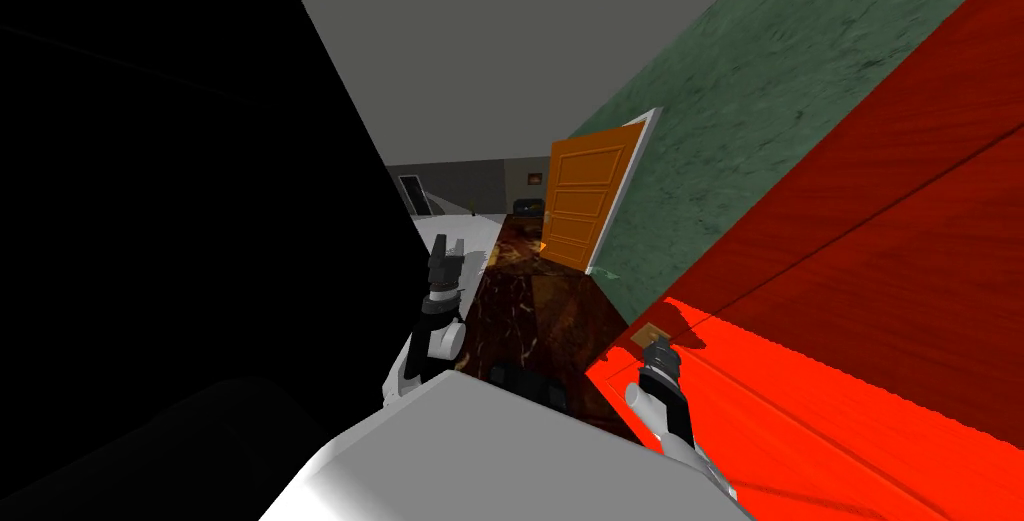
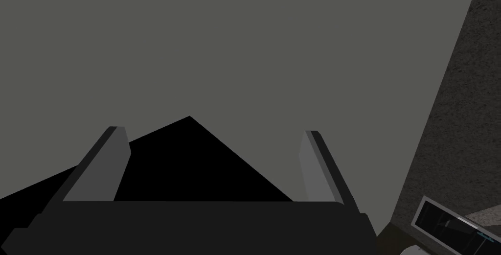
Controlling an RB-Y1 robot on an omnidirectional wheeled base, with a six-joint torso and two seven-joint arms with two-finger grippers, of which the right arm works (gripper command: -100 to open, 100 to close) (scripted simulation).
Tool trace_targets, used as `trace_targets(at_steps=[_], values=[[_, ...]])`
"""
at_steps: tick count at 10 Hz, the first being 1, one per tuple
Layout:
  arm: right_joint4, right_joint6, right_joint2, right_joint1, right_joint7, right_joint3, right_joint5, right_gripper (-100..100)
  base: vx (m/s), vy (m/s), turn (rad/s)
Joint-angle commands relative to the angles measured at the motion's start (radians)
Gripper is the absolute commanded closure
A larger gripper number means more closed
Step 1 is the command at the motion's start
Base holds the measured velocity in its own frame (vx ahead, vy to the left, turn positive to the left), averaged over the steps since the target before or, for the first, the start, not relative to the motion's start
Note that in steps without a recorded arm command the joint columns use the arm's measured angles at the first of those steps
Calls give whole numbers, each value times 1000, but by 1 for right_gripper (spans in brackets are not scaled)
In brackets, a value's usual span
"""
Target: Push the door open
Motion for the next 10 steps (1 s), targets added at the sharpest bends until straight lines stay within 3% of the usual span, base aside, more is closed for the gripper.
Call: trace_targets(at_steps=[1, 10], values=[[23, -17, -8, -9, 7, -21, -14, 100, 157, -32, -29], [38, -26, -24, 1, 44, -102, -70, 100, 186, -34, -40]])
